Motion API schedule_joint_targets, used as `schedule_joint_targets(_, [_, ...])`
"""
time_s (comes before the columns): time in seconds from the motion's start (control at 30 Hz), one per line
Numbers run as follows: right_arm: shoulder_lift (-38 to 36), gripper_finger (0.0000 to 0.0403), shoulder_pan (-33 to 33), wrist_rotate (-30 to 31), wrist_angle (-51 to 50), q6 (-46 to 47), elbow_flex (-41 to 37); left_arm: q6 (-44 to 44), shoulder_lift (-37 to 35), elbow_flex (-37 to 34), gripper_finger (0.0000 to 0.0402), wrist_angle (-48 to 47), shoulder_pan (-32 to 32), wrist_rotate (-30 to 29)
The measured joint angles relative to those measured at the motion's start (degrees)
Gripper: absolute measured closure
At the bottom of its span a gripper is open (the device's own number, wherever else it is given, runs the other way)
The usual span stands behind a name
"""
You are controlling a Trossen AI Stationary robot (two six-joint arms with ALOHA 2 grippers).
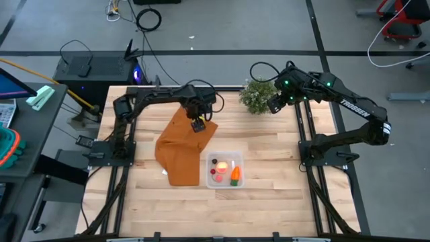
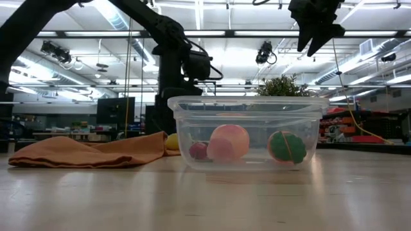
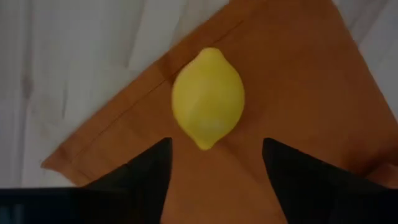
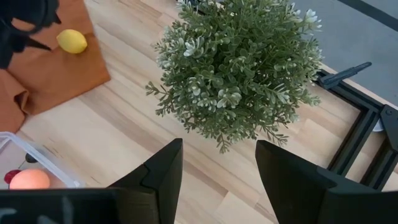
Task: Pick and placing Produce into tupperware
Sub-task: Put the yellow lemon into the transparent bin
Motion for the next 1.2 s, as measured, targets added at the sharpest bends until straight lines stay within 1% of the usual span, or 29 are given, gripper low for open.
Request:
schedule_joint_targets(0.13, [0.0, 0.0229, 0.0, 0.0, 0.0, 0.0, 0.0, -0.4, 1.5, 0.0, 0.0113, 0.3, -1.0, -0.3])
schedule_joint_targets(0.33, [0.0, 0.0229, 0.0, 0.0, 0.0, 0.0, 0.0, -0.4, 2.2, 0.0, 0.009, 1.4, -1.4, -3.4])
schedule_joint_targets(0.47, [0.0, 0.0229, 0.0, -0.1, 0.0, 0.0, 0.0, -0.3, 2.2, 0.0, 0.0077, 3.1, -1.4, -3.2])
schedule_joint_targets(0.77, [0.0, 0.0229, 0.0, -0.3, 0.1, 0.0, 0.0, 0.1, 2.7, 0.0, 0.0033, 4.9, -2.0, -2.6])
schedule_joint_targets(0.9, [0.0, 0.0229, 0.0, -0.3, 0.2, 0.0, 0.0, 0.1, 2.7, 0.0, 0.0024, 5.1, -1.9, -2.5])
schedule_joint_targets(1.2, [0.0, 0.0229, 0.0, -0.4, 0.2, 0.2, 0.0, 1.1, 3.8, 0.0, 0.0024, 5.6, -1.8, -2.5])
